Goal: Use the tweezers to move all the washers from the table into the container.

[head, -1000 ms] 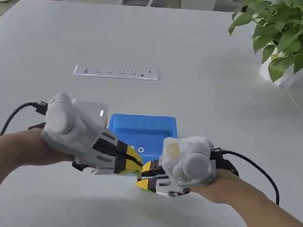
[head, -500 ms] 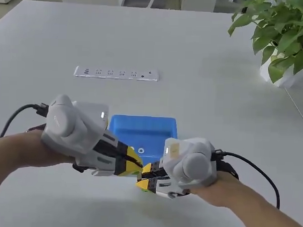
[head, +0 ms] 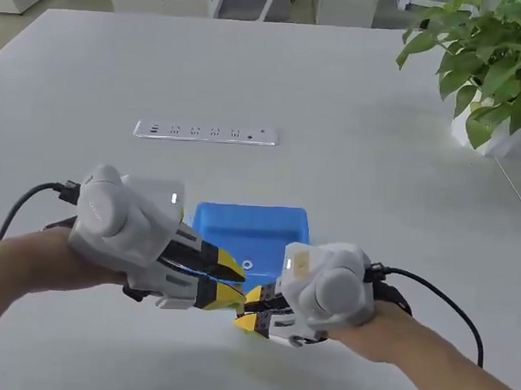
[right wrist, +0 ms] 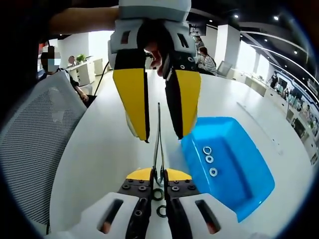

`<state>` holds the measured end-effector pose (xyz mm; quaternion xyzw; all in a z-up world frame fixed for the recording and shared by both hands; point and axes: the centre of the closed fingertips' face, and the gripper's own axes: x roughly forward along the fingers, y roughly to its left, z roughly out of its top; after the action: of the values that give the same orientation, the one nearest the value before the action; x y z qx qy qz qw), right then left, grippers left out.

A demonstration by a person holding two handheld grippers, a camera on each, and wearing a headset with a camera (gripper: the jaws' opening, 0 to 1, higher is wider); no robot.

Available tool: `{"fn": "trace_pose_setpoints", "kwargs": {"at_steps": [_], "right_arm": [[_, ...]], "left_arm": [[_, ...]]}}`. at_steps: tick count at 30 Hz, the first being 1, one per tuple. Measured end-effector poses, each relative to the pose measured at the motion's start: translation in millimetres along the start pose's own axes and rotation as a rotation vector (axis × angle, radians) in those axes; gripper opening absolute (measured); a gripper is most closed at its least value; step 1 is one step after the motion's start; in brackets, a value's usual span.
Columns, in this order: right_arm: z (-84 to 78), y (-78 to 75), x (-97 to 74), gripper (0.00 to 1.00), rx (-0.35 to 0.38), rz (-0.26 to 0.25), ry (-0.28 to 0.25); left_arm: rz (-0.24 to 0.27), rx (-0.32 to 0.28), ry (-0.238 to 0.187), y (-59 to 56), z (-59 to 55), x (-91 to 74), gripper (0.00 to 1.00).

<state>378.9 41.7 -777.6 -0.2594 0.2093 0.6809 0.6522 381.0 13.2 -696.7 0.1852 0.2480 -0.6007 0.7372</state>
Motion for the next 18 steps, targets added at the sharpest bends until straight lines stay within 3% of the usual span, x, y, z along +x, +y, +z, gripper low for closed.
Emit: {"fn": "trace_pose_setpoints", "kwargs": {"at_steps": [3, 9, 18], "right_arm": [[2.2, 1.7, -0.9, 0.09, -0.005, 0.008, 0.001], [10.4, 1.4, -6.6, 0.09, -0.016, 0.009, 0.0], [27.5, -2.2, -19.1, 0.09, -0.021, -0.004, -0.014]], "left_arm": [[0.017, -0.048, -0.027, 2.0, 4.5, -5.6, 0.25], [0.049, -0.077, -0.073, 5.0, 11.4, -17.7, 0.35], [0.12, -0.109, -0.096, 3.1, 11.6, -34.1, 0.54]]}}
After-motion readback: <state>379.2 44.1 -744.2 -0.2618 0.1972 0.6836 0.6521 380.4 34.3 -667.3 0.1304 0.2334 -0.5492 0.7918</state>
